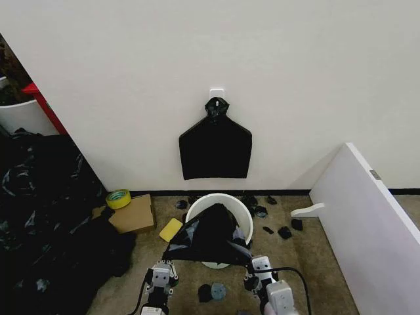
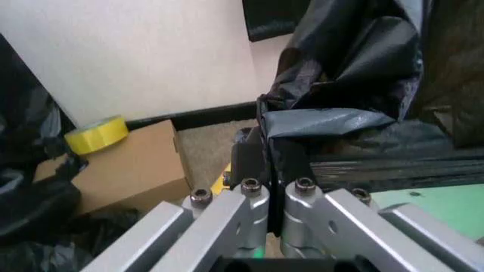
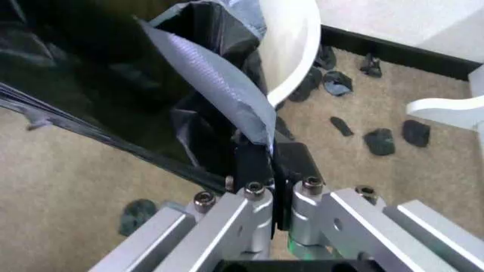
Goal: Place the garbage bag over the trash bin.
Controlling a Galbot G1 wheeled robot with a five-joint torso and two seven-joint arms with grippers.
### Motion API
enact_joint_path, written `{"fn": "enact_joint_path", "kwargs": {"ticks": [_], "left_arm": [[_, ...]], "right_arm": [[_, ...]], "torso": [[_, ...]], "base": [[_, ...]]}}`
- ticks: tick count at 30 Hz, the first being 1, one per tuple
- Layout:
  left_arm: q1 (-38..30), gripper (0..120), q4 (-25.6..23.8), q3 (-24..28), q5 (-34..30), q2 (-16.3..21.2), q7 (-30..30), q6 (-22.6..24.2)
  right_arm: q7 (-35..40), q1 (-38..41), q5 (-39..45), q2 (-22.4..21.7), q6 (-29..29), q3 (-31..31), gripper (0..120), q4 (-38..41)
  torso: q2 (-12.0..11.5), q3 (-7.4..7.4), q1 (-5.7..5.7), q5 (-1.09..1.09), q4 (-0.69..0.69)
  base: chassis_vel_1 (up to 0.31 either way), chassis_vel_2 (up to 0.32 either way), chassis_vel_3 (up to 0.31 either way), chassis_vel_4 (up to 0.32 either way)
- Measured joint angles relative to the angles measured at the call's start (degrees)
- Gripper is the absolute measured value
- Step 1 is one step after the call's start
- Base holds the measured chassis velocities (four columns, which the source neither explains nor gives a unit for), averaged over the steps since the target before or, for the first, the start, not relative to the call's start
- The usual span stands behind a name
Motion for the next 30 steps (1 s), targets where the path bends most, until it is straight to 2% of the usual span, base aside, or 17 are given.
{"fn": "enact_joint_path", "kwargs": {"ticks": [4,16,30], "left_arm": [[-0.08,0,-0.53,1.24,-2.5,-0.04,-0.01,0.83],[-0.56,0,-0.1,1.28,-6.26,0.09,0.17,3.23],[-4.59,0,7.16,2.15,-5.79,-1.0,1.01,2.95]], "right_arm": [[-1.32,2.19,2.38,-2.21,-2.86,2.79,0,-0.3],[-4.37,4.17,0.82,-3.99,-1.52,3.42,0,-3.24],[-4.4,5.74,-6.35,-1.53,-0.45,-1.43,0,-11.85]], "torso": [[0.0,0.0,0.0,0.04,-0.01],[0.0,0.0,0.0,-0.04,0.01],[0.0,0.0,0.0,-0.08,0.02]], "base": [[0.0,0.0,0.0,0.0],[0.0,0.0,0.0,0.0],[0.0,0.0,0.0,0.0]]}}
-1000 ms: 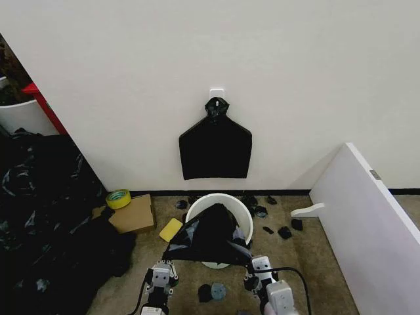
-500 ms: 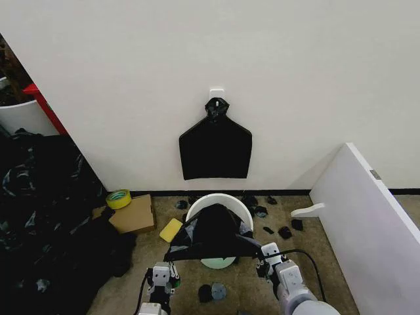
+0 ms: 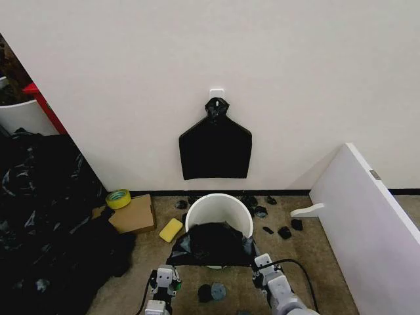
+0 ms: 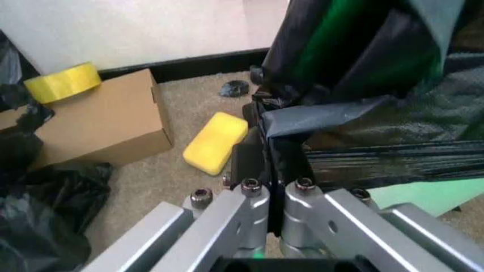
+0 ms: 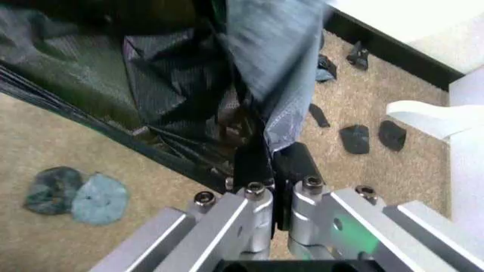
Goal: Place the garbage bag over the trash bin.
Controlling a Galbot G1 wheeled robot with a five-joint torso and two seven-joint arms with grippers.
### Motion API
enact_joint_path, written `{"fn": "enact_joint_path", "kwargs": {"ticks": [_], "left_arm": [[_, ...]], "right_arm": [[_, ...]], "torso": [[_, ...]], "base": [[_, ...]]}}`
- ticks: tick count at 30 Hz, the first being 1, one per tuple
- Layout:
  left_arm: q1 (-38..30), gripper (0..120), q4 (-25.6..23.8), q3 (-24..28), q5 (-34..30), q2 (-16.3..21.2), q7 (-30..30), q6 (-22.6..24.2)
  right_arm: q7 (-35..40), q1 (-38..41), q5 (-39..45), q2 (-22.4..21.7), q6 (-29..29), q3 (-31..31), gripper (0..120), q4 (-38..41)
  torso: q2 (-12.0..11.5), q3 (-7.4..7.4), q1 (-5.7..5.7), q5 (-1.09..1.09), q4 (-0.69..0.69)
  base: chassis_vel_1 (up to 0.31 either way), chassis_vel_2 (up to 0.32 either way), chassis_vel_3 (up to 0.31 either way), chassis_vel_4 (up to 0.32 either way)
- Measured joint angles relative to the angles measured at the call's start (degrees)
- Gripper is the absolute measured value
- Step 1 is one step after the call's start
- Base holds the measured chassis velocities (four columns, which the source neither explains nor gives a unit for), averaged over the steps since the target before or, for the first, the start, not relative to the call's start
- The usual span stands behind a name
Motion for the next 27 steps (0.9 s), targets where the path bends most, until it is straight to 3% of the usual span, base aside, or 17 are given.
{"fn": "enact_joint_path", "kwargs": {"ticks": [7,17,25,27], "left_arm": [[-2.44,0,2.38,0.74,-0.36,-1.61,0.01,-0.26],[-4.47,0,4.4,1.3,-3.01,-2.59,-1.23,3.18],[-3.94,0,2.24,1.3,-4.09,-2.21,-2.67,4.65],[-3.07,8,0.21,1.59,-4.39,-1.4,-3.31,5.48]], "right_arm": [[-1.48,2.01,-5.3,1.22,2.86,-0.39,0,-4.95],[-2.85,3.57,-9.58,2.71,5.78,-1.47,0,-9.88],[-2.93,2.72,-8.16,1.82,5.85,-1.18,0,-7.94],[-2.46,1.57,-6.87,0.95,5.34,-0.88,8,-6.01]], "torso": [[0.0,0.0,0.0,0.07,0.0],[0.0,0.0,0.0,0.08,0.03],[0.0,0.0,0.0,0.02,-0.03],[0.0,0.0,0.0,-0.13,-0.05]], "base": [[0.0,0.0,0.0,0.0],[0.0,0.0,0.0,0.0],[0.0,0.0,0.0,0.0],[0.0,0.0,0.0,0.0]]}}
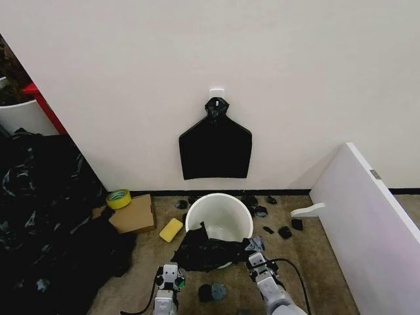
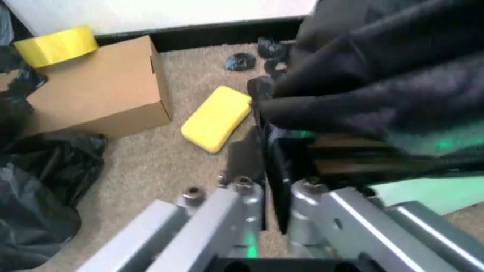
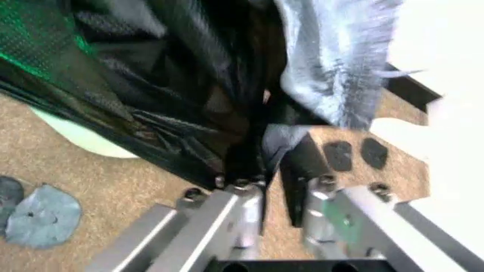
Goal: Place the garbage bag over the trash bin.
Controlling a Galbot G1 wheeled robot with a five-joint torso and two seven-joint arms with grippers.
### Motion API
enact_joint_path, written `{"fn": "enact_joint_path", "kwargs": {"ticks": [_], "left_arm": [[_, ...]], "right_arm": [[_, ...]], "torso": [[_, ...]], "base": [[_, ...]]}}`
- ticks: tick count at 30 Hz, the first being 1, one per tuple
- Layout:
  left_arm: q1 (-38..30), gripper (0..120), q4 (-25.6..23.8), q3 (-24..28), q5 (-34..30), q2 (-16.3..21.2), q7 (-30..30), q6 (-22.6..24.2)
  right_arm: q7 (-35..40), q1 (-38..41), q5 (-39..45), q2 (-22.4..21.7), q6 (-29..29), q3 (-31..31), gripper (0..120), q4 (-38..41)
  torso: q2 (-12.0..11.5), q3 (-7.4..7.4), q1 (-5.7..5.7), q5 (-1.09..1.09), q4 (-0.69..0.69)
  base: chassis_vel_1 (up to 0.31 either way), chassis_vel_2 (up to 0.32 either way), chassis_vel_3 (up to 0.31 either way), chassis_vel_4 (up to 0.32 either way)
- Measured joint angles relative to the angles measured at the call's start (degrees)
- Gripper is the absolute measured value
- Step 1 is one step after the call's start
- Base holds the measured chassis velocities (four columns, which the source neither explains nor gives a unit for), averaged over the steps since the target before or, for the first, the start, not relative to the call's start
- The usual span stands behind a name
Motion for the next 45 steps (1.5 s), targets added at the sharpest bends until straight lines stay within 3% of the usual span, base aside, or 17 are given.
{"fn": "enact_joint_path", "kwargs": {"ticks": [2,12,19,25,36,39,45], "left_arm": [[0.77,16,-1.77,0.57,-0.03,1.05,-0.43,0.87],[6.27,55,-10.14,-0.65,0.52,7.71,-4.26,5.47],[9.21,79,-17.23,-4.54,1.33,12.19,-3.99,3.25],[9.61,98,-22.46,-5.61,2.5,12.83,-2.68,1.06],[12.52,100,-24.1,-5.73,2.04,11.63,-5.95,2.96],[12.1,100,-20.22,-5.69,0.32,10.92,-8.71,5.52],[9.03,100,-12.9,-5.32,-1.67,8.05,-7.9,3.21]], "right_arm": [[0.3,-0.95,0.79,-0.63,-0.41,0.04,15,1.84],[3.01,-5.52,4.28,-3.35,-2.26,0.39,53,10.23],[3.21,-6.67,5.7,-4.77,-1.5,2.79,78,16.53],[1.82,-4.92,8.45,-5.24,0.82,6.79,98,21.18],[0.44,-1.55,8.36,-2.97,2.37,7.24,100,19.08],[0.06,-0.14,7.69,-2.0,2.37,5.9,100,16.79],[-1.26,0.63,6.63,-0.92,4.04,4.71,100,13.79]], "torso": [[0.0,-0.01,0.0,0.09,0.0],[0.0,-0.01,0.0,0.11,0.06],[0.0,-0.01,0.0,0.14,0.04],[0.0,0.0,0.0,0.13,0.04],[0.0,0.0,0.0,0.16,0.04],[0.0,0.0,0.0,0.17,0.05],[0.0,0.0,0.0,0.16,0.04]], "base": [[0.0,0.0,0.0,0.0],[0.0,0.0,0.0,0.0],[0.0,0.0,0.0,0.0],[0.0,0.0,0.0,0.0],[0.0,0.0,0.0,0.0],[0.0,0.0,0.0,0.0],[0.0,0.0,0.0,0.0]]}}
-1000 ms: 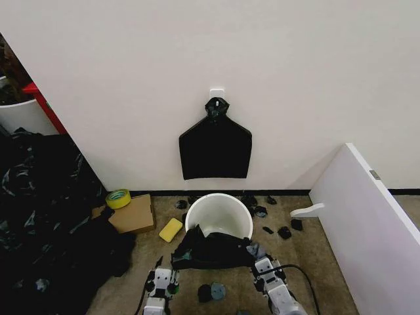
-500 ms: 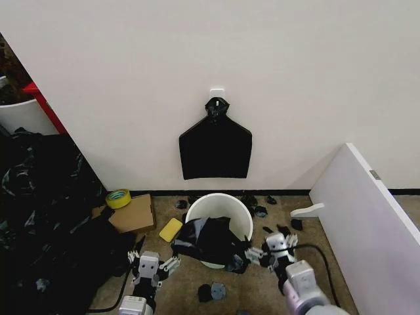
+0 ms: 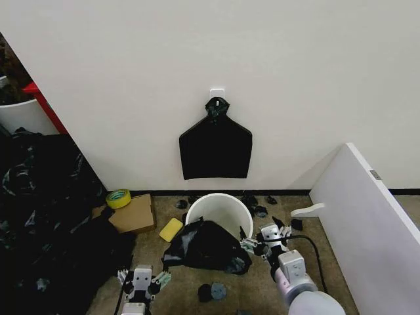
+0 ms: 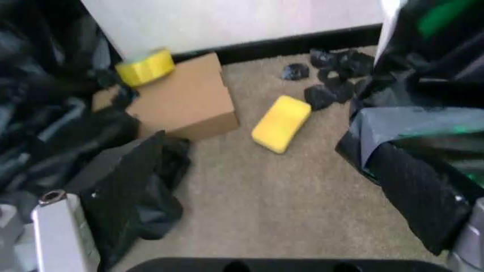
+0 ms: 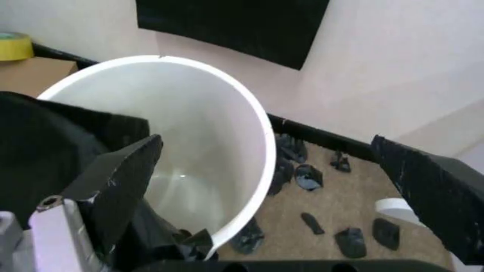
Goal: Place the garbage bag over the trash bin.
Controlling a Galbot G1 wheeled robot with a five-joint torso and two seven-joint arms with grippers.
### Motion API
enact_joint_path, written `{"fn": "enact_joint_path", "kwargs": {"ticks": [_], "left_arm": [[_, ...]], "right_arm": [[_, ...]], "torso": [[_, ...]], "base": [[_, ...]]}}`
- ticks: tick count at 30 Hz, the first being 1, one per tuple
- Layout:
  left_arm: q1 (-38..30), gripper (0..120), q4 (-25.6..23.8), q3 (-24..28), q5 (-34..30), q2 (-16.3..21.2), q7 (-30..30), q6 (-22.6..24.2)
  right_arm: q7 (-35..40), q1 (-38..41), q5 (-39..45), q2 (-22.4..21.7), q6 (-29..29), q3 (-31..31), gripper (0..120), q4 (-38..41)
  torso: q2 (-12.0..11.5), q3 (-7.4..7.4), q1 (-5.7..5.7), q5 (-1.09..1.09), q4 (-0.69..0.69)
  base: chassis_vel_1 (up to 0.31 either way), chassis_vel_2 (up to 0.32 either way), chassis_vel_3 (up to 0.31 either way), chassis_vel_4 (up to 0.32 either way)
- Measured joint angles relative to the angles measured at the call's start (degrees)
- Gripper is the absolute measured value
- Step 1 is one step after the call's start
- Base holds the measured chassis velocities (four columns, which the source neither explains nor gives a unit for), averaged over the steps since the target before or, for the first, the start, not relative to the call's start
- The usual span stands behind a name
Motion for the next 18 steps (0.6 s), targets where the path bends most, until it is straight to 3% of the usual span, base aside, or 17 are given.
{"fn": "enact_joint_path", "kwargs": {"ticks": [9,13,16,18], "left_arm": [[-0.64,100,2.67,0.83,-0.09,-1.03,2.06,-1.01],[-0.32,100,2.42,0.95,0.31,-0.97,2.22,-1.06],[0.14,100,1.78,0.82,0.98,-1.31,2.24,-1.18],[0.36,100,1.45,0.81,1.21,-1.35,2.24,-1.19]], "right_arm": [[-3.57,-0.59,-1.07,0.34,4.94,-1.71,100,-2.01],[-8.82,-1.28,-3.8,0.34,11.19,-3.7,100,-3.19],[-16.87,-1.35,-7.13,0.33,19.11,-5.04,100,-5.71],[-18.37,-1.15,-8.04,0.33,20.64,-5.18,100,-6.38]], "torso": [[0.0,0.0,0.0,0.0,0.0],[0.0,0.0,0.0,0.01,0.0],[0.0,0.0,0.0,0.0,0.0],[0.0,0.0,0.0,0.0,0.0]], "base": [[0.0,0.0,0.0,0.0],[0.0,0.0,0.0,0.0],[0.0,0.0,0.0,0.0],[0.0,0.0,0.0,0.0]]}}
